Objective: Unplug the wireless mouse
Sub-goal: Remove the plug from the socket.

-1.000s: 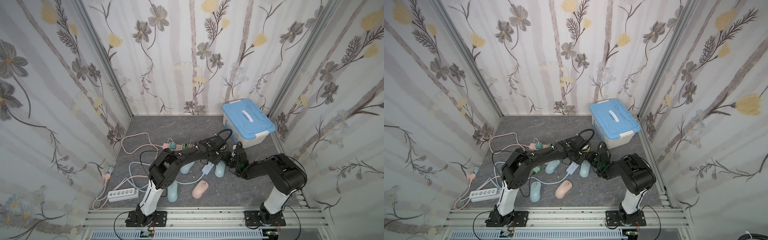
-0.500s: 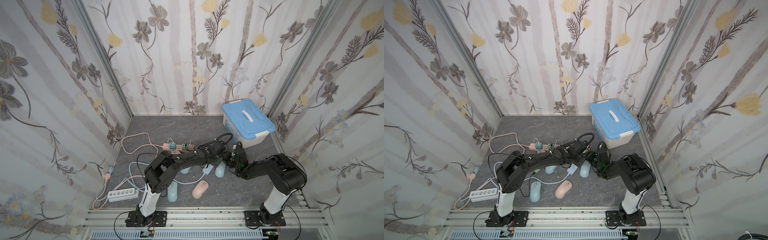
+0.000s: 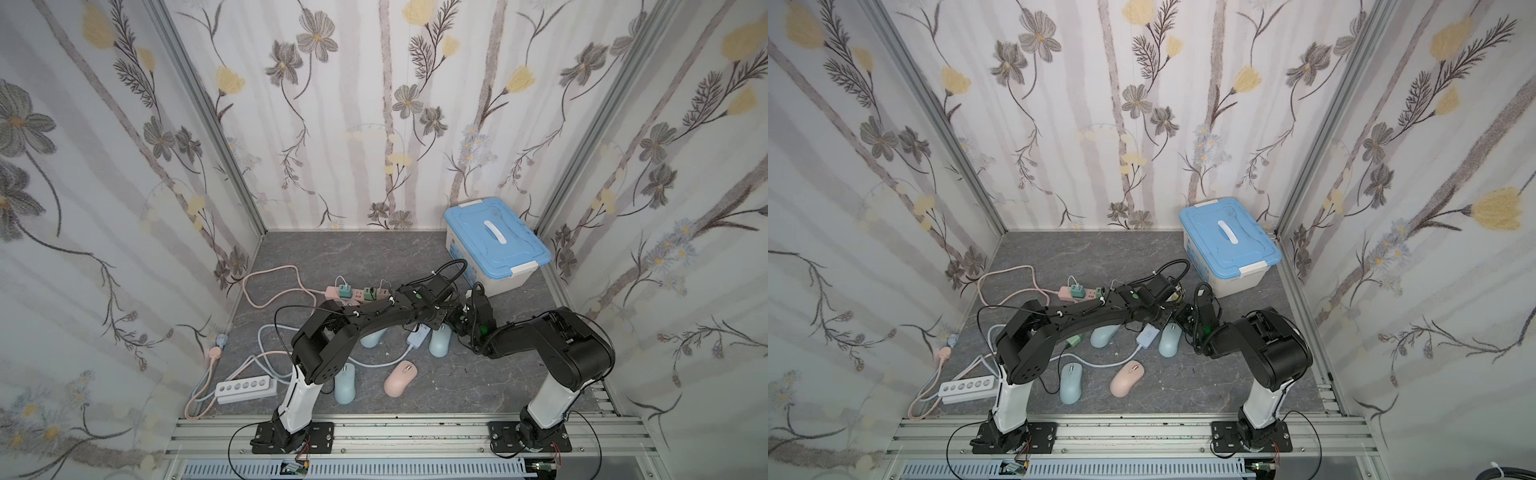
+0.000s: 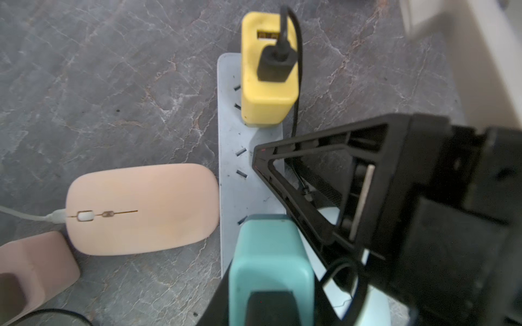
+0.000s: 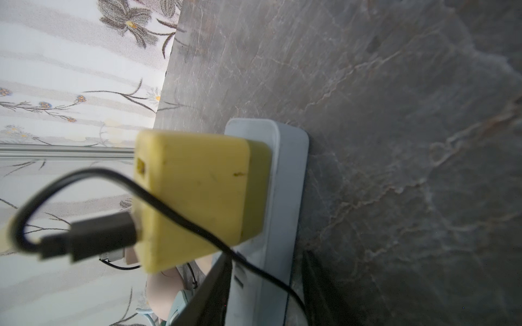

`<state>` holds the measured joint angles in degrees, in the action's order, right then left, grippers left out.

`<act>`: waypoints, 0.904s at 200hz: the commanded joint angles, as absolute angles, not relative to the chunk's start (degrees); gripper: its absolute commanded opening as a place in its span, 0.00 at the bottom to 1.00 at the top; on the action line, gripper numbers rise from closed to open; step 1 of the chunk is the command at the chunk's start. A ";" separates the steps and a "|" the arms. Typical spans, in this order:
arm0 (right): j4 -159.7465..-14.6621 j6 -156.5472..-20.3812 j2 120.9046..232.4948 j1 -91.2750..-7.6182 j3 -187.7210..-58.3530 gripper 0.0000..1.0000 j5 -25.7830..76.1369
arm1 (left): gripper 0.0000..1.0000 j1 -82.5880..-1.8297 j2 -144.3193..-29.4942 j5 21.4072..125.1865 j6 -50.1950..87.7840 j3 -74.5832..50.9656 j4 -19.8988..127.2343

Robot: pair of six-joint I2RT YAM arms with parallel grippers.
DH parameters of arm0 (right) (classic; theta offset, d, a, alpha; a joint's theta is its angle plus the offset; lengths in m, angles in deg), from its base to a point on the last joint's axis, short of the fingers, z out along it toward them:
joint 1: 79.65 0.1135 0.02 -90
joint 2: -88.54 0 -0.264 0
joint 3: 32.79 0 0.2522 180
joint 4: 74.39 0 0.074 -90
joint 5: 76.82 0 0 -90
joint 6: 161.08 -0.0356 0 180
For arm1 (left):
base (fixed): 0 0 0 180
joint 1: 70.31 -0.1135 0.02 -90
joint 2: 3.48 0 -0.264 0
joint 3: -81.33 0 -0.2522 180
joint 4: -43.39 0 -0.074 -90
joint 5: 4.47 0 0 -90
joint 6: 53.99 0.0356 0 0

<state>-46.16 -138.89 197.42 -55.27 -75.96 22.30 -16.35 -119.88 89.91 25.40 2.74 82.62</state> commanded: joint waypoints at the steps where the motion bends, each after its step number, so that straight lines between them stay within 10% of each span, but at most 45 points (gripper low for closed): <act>1: -57.08 -137.76 196.98 -54.87 -76.05 0.51 24.18 | 0.00 -15.56 -119.34 95.07 23.12 4.55 82.12; 77: -62.89 -134.95 191.46 -54.86 -77.41 0.67 20.38 | 0.00 -14.29 -119.97 107.23 19.38 10.09 96.51; 181: -65.10 -129.61 173.90 -54.96 -76.00 0.77 13.49 | 0.00 -14.40 -109.53 96.20 18.96 3.21 87.61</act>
